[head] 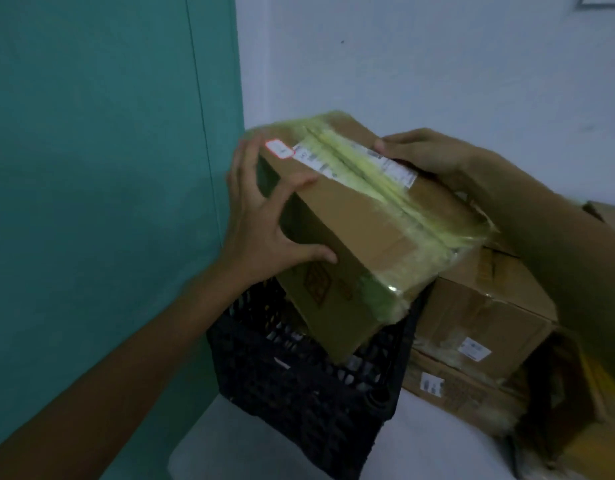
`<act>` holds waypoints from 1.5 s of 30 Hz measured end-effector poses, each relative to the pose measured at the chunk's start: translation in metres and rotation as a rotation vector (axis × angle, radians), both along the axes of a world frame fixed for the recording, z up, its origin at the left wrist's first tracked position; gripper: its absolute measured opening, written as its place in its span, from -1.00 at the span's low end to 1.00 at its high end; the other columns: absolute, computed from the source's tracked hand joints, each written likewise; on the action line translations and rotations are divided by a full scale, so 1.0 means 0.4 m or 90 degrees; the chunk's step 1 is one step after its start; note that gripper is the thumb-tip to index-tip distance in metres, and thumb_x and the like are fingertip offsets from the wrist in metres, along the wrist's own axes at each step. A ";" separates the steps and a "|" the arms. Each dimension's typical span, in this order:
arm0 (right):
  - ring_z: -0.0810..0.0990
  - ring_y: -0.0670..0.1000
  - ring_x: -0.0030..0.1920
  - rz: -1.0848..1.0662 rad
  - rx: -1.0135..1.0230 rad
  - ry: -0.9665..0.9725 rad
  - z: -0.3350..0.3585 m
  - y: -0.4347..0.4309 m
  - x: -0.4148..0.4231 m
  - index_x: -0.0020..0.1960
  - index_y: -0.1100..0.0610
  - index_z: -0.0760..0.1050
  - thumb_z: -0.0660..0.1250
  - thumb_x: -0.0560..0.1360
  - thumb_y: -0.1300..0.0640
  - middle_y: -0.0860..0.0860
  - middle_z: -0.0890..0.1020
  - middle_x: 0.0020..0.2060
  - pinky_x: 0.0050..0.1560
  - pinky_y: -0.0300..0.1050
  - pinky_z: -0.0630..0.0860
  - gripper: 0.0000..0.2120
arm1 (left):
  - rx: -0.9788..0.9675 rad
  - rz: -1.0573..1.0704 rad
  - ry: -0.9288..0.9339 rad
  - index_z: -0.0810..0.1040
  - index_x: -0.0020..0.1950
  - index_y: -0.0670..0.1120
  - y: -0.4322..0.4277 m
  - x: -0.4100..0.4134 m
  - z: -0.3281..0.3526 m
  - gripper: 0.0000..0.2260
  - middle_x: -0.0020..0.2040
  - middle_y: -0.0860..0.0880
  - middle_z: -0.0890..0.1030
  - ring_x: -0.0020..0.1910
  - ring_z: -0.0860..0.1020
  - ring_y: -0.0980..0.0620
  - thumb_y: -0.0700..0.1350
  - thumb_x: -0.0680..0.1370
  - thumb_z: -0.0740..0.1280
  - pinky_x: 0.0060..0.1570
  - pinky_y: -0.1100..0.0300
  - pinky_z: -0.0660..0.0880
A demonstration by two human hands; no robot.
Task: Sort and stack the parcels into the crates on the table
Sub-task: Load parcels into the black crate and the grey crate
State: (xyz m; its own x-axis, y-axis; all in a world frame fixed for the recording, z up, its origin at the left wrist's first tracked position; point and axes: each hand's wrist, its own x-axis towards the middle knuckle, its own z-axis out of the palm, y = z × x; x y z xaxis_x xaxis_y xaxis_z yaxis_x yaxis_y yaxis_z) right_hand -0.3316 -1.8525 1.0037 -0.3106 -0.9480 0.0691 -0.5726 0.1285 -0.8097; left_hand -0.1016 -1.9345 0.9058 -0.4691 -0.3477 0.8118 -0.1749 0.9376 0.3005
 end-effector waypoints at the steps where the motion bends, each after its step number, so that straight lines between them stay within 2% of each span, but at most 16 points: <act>1: 0.66 -0.06 -0.12 0.022 0.047 0.019 -0.003 -0.007 -0.005 0.13 0.01 0.57 0.24 0.55 -0.05 -0.06 0.68 -0.07 -0.07 -0.14 0.58 -0.75 | -0.058 0.015 -0.024 0.44 0.24 0.06 0.014 -0.003 -0.001 -0.23 0.48 -0.29 0.10 0.48 -0.02 -0.25 0.51 0.19 0.26 0.35 -0.42 -0.04; 4: 0.64 -0.01 0.03 0.059 0.112 0.066 -0.014 -0.028 0.001 0.25 0.00 0.53 0.21 0.55 -0.11 -0.03 0.64 0.09 0.11 -0.06 0.53 -0.65 | -0.127 0.054 -0.081 0.50 0.21 -0.06 0.041 0.004 -0.013 -0.17 0.39 -0.14 0.41 0.45 0.22 -0.16 0.54 0.22 0.15 0.24 -0.54 -0.02; 7: 0.61 -0.03 0.09 0.091 0.140 0.116 -0.007 -0.050 0.026 0.29 -0.02 0.49 0.18 0.56 -0.13 -0.06 0.60 0.16 0.15 -0.06 0.52 -0.63 | -0.143 0.098 -0.091 0.53 0.22 -0.04 0.053 0.026 -0.014 -0.17 0.27 -0.04 0.54 0.36 0.39 -0.13 0.53 0.22 0.15 0.20 -0.57 0.01; 11: 0.60 -0.05 0.11 0.150 0.148 0.107 -0.016 -0.089 0.056 0.19 -0.07 0.53 0.17 0.58 -0.06 -0.08 0.61 0.14 0.14 -0.08 0.52 -0.75 | -0.227 0.154 -0.117 0.58 0.19 -0.04 0.065 0.041 -0.022 -0.21 0.21 -0.05 0.59 0.26 0.51 -0.07 0.51 0.24 0.16 0.24 -0.51 -0.06; 14: 0.56 -0.07 0.09 0.169 0.193 0.112 -0.053 -0.105 0.074 0.30 0.02 0.46 0.17 0.60 0.01 -0.07 0.55 0.16 0.11 -0.13 0.48 -0.69 | -0.217 0.141 -0.174 0.57 0.22 -0.02 0.069 0.043 -0.061 -0.23 0.23 -0.05 0.58 0.23 0.53 -0.10 0.50 0.26 0.16 0.25 -0.44 0.20; 19: 0.27 0.05 0.44 0.188 0.220 0.230 -0.178 -0.149 0.084 0.47 -0.08 0.24 0.17 0.59 -0.08 -0.03 0.28 0.46 0.42 -0.06 0.21 -0.54 | -0.161 0.127 -0.278 0.56 0.22 -0.01 0.070 0.048 -0.156 -0.27 0.22 -0.04 0.59 0.13 0.56 -0.15 0.47 0.30 0.13 0.13 -0.20 0.41; 21: 0.22 0.04 0.46 0.213 0.214 0.251 -0.241 -0.154 0.088 0.50 -0.04 0.19 0.14 0.61 -0.03 -0.01 0.23 0.49 0.43 -0.13 0.15 -0.52 | -0.124 0.119 -0.352 0.52 0.26 0.03 0.070 0.056 -0.186 -0.29 0.25 -0.02 0.56 0.16 0.55 -0.15 0.47 0.33 0.08 0.10 -0.18 0.43; 24: 0.28 0.06 0.44 0.206 0.214 0.216 -0.336 -0.145 0.097 0.51 0.05 0.17 0.13 0.62 0.03 0.02 0.29 0.46 0.33 -0.23 0.22 -0.53 | -0.042 0.106 -0.478 0.36 0.40 0.12 0.064 0.065 -0.224 -0.25 0.40 0.03 0.40 0.36 0.36 -0.06 0.48 0.37 -0.11 0.31 -0.08 0.25; 27: 0.35 0.12 0.40 0.152 0.191 0.273 -0.392 -0.145 0.092 0.51 -0.07 0.16 0.12 0.57 -0.19 0.05 0.35 0.43 0.35 -0.09 0.29 -0.45 | 0.016 0.094 -0.480 0.33 0.42 0.13 0.056 0.065 -0.249 -0.23 0.44 0.05 0.35 0.42 0.26 0.00 0.45 0.41 -0.28 0.34 -0.03 0.15; 29: 0.39 0.17 0.35 0.146 0.204 0.313 -0.395 -0.142 0.099 0.50 -0.20 0.09 0.09 0.48 -0.36 0.10 0.37 0.41 0.33 0.03 0.35 -0.36 | 0.013 0.089 -0.469 0.34 0.41 0.13 0.048 0.067 -0.261 -0.29 0.43 0.05 0.35 0.41 0.28 0.00 0.39 0.46 -0.28 0.31 -0.05 0.16; 31: 0.46 0.20 0.26 0.154 0.193 0.344 -0.396 -0.137 0.101 0.49 -0.26 0.07 0.05 0.47 -0.40 0.11 0.44 0.36 0.23 0.05 0.42 -0.36 | 0.006 0.088 -0.465 0.34 0.40 0.13 0.046 0.069 -0.280 -0.34 0.42 0.05 0.36 0.39 0.29 0.00 0.36 0.50 -0.25 0.29 -0.07 0.17; 35: 0.58 0.06 -0.16 0.173 0.129 0.381 -0.395 -0.140 0.096 0.49 -0.13 0.18 0.09 0.55 -0.26 0.11 0.65 -0.03 0.00 -0.02 0.50 -0.45 | 0.022 0.083 -0.425 0.35 0.36 0.15 0.049 0.065 -0.291 -0.39 0.38 0.03 0.38 0.34 0.32 -0.01 0.36 0.51 -0.22 0.24 -0.03 0.13; 37: 0.50 -0.09 -0.34 0.175 0.102 0.366 -0.398 -0.149 0.092 0.48 -0.09 0.22 0.11 0.56 -0.21 0.00 0.61 -0.27 -0.12 -0.08 0.49 -0.47 | 0.028 0.093 -0.398 0.36 0.36 0.16 0.044 0.059 -0.280 -0.40 0.41 -0.02 0.36 0.36 0.32 -0.05 0.36 0.51 -0.20 0.25 -0.05 0.14; 39: 0.50 -0.05 -0.40 0.176 0.097 0.353 -0.404 -0.161 0.086 0.48 -0.08 0.23 0.12 0.57 -0.18 0.01 0.59 -0.32 -0.16 -0.04 0.51 -0.49 | 0.064 0.120 -0.379 0.28 0.42 0.19 0.028 0.048 -0.262 -0.38 0.48 -0.01 0.27 0.44 0.24 -0.06 0.39 0.48 -0.20 0.32 -0.16 0.13; 42: 0.61 0.14 -0.21 0.175 0.106 0.359 -0.445 -0.174 0.072 0.48 -0.13 0.20 0.10 0.57 -0.20 0.15 0.66 -0.16 -0.05 0.07 0.53 -0.49 | 0.144 0.136 -0.465 0.04 0.48 0.28 -0.003 0.022 -0.257 -0.33 0.55 0.07 0.06 0.53 -0.03 -0.01 0.42 0.39 -0.25 0.42 -0.27 -0.12; 45: 0.54 0.16 0.18 0.151 0.150 0.327 -0.500 -0.180 0.054 0.48 -0.20 0.14 0.04 0.55 -0.28 0.13 0.60 0.16 0.13 0.03 0.45 -0.48 | 0.132 0.117 -0.564 0.06 0.48 0.26 -0.019 -0.002 -0.276 -0.28 0.55 0.08 0.03 0.53 -0.09 -0.04 0.42 0.35 -0.27 0.38 -0.32 -0.21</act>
State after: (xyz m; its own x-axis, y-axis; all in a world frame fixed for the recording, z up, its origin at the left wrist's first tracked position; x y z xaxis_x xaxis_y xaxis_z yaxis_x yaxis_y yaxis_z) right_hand -0.3101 -1.9247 0.8036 -0.0726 -0.9952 -0.0661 -0.9168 0.0927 -0.3885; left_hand -0.1023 -1.9421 0.7954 -0.8117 -0.5761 0.0965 -0.5611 0.8149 0.1450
